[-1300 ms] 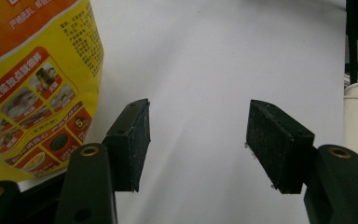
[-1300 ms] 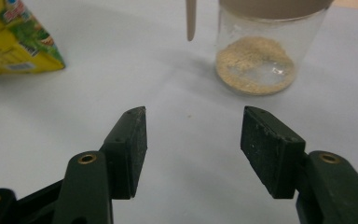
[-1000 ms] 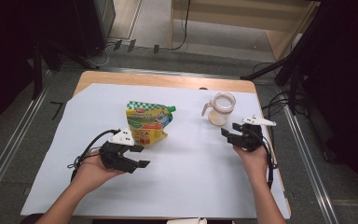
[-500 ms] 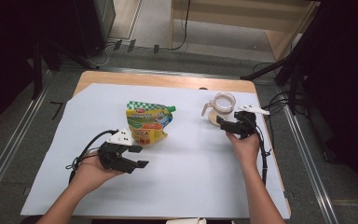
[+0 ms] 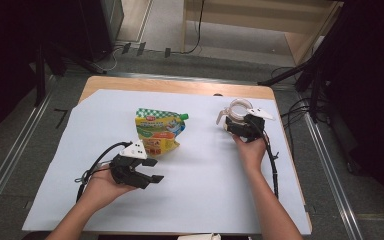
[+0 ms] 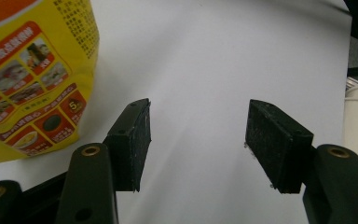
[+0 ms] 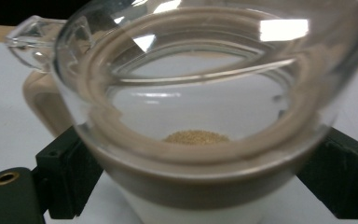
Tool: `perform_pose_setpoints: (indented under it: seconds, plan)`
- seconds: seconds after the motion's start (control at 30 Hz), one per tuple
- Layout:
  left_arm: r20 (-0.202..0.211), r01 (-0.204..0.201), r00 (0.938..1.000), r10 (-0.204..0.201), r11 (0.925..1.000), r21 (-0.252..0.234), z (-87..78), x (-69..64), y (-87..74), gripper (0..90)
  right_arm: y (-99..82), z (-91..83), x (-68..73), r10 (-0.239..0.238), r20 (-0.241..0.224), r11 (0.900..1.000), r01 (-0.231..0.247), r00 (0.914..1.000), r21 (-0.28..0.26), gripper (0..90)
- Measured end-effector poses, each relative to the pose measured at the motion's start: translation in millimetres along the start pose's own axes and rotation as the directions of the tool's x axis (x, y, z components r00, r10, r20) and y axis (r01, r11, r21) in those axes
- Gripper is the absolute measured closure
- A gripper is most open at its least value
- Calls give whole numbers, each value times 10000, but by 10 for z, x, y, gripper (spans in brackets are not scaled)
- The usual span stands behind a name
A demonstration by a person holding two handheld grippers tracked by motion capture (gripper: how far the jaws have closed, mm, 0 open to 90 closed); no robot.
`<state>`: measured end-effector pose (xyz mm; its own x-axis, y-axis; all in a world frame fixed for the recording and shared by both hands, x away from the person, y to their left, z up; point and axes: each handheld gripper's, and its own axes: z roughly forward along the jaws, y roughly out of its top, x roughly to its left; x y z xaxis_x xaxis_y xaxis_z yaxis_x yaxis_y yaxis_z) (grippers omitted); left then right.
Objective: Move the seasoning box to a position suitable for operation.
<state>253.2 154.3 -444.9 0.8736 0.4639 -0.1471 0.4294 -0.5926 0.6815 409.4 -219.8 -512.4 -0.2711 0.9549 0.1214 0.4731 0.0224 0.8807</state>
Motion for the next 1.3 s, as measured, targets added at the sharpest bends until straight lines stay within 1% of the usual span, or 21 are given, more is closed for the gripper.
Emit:
perform_pose_setpoints:
  seconds: [0.07,0.1,0.13,0.2,0.33,0.37,0.5,0.7,0.77,0.83,0.93,1.03,1.1,1.13,1.17,1.2,1.23,1.27,1.3]
  plan:
    - [39,0,10000,-1,10000,76,19,-12,0,412,-24,42,20,35,147,9999,-33,9999,-160,100]
    - [54,-21,10000,21,10000,66,26,-24,0,412,-44,79,20,19,171,9995,-13,9999,-327,99]
    - [70,2,10000,-2,10000,53,28,-30,-1,412,-49,96,17,23,179,9993,-16,9998,-383,99]
    - [101,19,9999,-19,10000,21,31,-33,-3,412,-50,116,19,53,182,9992,-45,9998,-392,99]
    - [117,57,9999,-58,10000,26,43,-28,-9,412,-18,179,40,267,334,9992,-258,9991,-290,98]
    - [107,80,9999,-80,10000,23,43,-24,-10,412,-3,182,41,379,348,9991,-372,9987,-186,99]
    - [37,61,10000,-61,10000,-13,30,-28,-15,412,6,175,30,71,247,9999,-68,9997,-95,108]
    - [0,82,10000,-82,10000,-38,12,-20,-22,412,22,150,6,-86,63,10000,87,9999,-11,115]
    - [0,75,10000,-75,10000,-23,11,-16,-23,413,26,146,5,-13,23,10000,13,10000,-24,116]
    - [21,94,10000,-93,10000,-32,10,-7,-25,412,47,123,1,119,-98,9999,-119,9999,-51,118]
    - [59,126,9999,-125,9999,-72,7,-4,-21,412,70,92,7,114,-139,9999,-115,9998,-100,119]
    - [141,166,9998,-164,9997,-164,2,-5,-10,412,106,11,22,-18,-309,10000,15,9995,-93,120]
    - [144,174,9997,-171,9996,-208,4,-2,-5,412,125,-52,41,-298,-411,9995,295,9987,-93,120]
    - [174,197,9997,-193,9996,-222,6,1,-2,412,134,-87,54,-325,-488,9994,319,9983,-117,120]
    - [187,206,9996,-202,9995,-224,8,2,1,412,144,-159,69,-216,-596,9992,196,9980,-336,120]
    - [176,182,9997,-178,9996,-222,9,2,5,412,144,-159,69,-216,-596,9992,196,9980,-336,120]
    - [201,166,9997,-162,9997,-199,8,6,15,412,157,-233,87,69,-837,9991,-103,9965,-402,120]
    - [201,166,9997,-162,9997,-199,8,6,15,412,157,-233,87,69,-837,9991,-103,9965,-402,120]
    - [236,213,9995,-206,9994,-261,15,5,19,412,163,-271,97,57,-937,9990,-99,9956,-440,120]
